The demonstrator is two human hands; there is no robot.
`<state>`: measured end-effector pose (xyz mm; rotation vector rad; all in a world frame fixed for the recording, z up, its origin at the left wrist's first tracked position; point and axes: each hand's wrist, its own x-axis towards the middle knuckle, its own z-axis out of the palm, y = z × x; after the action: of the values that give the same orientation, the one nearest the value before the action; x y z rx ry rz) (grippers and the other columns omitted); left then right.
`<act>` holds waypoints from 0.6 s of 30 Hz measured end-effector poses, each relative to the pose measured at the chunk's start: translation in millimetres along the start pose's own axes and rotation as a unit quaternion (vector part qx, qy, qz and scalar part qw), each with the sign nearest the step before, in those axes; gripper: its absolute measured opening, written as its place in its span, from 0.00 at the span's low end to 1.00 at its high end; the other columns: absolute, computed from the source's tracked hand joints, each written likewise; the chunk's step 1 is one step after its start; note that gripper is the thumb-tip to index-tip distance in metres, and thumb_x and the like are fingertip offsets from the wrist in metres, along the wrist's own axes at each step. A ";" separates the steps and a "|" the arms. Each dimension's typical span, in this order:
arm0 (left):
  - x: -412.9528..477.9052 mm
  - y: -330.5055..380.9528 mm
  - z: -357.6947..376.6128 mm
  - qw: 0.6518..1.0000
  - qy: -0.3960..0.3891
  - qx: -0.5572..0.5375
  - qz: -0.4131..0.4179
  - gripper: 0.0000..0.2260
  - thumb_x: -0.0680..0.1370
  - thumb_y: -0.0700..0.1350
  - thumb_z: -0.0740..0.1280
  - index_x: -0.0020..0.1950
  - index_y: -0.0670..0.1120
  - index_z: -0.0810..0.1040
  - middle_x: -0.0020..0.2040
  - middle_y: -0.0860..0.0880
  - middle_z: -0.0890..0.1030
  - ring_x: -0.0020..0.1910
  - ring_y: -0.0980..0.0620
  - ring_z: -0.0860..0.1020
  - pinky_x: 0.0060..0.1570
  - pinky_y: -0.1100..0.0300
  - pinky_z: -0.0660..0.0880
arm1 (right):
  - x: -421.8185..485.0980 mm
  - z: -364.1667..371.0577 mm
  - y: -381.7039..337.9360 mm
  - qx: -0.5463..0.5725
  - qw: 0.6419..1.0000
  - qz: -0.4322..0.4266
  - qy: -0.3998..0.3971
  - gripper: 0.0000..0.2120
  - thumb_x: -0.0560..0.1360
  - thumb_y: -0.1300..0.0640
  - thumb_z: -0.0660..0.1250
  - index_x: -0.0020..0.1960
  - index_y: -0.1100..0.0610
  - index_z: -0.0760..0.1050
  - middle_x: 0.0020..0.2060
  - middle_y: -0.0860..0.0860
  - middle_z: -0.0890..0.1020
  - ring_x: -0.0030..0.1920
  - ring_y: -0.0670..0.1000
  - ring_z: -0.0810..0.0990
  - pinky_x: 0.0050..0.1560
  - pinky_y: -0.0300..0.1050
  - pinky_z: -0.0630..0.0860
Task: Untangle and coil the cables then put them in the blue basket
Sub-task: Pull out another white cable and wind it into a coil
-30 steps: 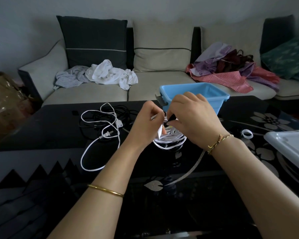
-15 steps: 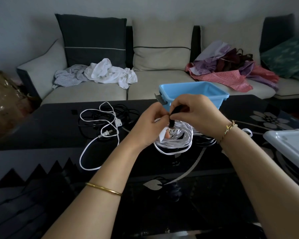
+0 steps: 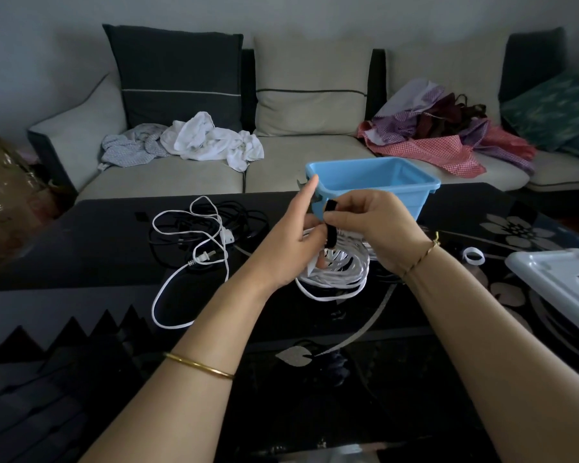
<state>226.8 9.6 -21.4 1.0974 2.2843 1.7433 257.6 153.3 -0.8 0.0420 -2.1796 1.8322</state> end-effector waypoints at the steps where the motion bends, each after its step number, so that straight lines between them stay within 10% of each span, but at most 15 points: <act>1: -0.4 -0.5 -0.1 1.000 -0.009 0.019 0.007 0.32 0.80 0.37 0.58 0.78 0.56 0.48 0.40 0.54 0.78 0.38 0.55 0.79 0.48 0.60 0.76 | 1.3 -0.2 2.1 0.001 1.000 0.018 0.004 0.06 0.71 0.64 0.71 0.36 0.59 0.78 0.35 0.56 0.79 0.38 0.53 0.78 0.47 0.48 0.77; 9: -4.8 3.4 0.7 0.985 -0.044 0.169 0.009 0.35 0.81 0.41 0.56 0.74 0.66 0.37 0.44 0.42 0.78 0.39 0.43 0.79 0.48 0.41 0.75 | 4.6 1.5 10.8 -0.068 0.996 0.052 -0.003 0.10 0.72 0.61 0.71 0.34 0.56 0.75 0.22 0.43 0.75 0.24 0.39 0.72 0.28 0.32 0.69; 18: -4.8 4.2 4.2 0.984 -0.065 0.165 0.001 0.41 0.78 0.42 0.65 0.77 0.58 0.37 0.68 0.42 0.71 0.50 0.56 0.76 0.54 0.60 0.71 | 6.4 1.6 14.2 -0.055 0.997 0.047 -0.003 0.11 0.72 0.63 0.71 0.33 0.56 0.74 0.27 0.48 0.76 0.30 0.46 0.74 0.36 0.41 0.72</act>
<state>234.3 10.7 -21.0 1.2214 2.5460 1.2778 248.2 155.5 -13.1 -0.0781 -2.3189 1.7592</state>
